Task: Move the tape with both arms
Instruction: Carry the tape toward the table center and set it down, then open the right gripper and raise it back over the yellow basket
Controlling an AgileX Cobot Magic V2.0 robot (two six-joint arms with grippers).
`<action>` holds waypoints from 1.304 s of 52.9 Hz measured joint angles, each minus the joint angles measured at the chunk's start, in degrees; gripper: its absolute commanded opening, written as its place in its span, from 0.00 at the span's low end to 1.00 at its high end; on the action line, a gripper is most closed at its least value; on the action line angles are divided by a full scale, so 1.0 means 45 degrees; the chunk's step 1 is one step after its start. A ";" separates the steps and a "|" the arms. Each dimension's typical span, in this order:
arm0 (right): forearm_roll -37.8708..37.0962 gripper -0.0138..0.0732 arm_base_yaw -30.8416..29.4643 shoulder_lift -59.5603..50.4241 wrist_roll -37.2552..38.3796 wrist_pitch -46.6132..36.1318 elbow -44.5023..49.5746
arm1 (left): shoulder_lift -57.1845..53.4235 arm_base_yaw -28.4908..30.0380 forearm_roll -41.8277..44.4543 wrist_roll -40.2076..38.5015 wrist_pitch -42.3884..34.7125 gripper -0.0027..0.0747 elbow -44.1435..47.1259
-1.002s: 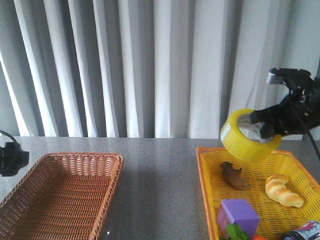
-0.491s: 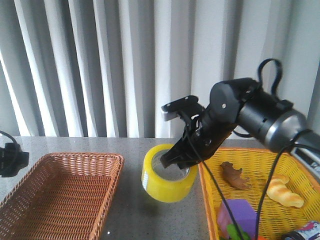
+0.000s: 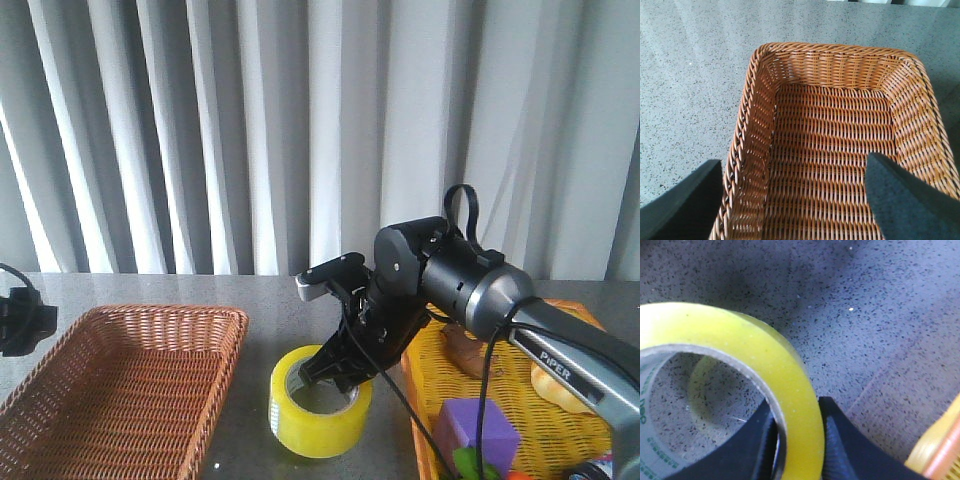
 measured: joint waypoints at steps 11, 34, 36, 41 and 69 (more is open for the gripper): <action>-0.0808 0.21 0.0383 0.0502 -0.0003 -0.0155 0.0000 | 0.0000 0.0000 0.0000 0.0000 0.0004 0.77 0.0000; -0.0921 0.71 0.0414 0.0706 0.0235 -0.0782 0.0000 | 0.0000 0.0000 -0.0067 0.0000 0.0004 0.77 0.0000; -0.0921 0.75 0.0414 0.0701 0.0297 -0.0851 0.0000 | 0.0000 0.0000 -0.0067 0.0000 0.0004 0.77 0.0000; -0.0949 0.79 0.0414 0.0582 0.0539 -0.1016 0.0000 | 0.0000 0.0000 -0.0067 0.0000 0.0004 0.77 0.0000; -0.2026 0.57 -0.2235 -0.4582 0.2191 -0.1619 0.0000 | 0.0000 0.0000 -0.0623 0.0000 -0.0055 0.77 0.0000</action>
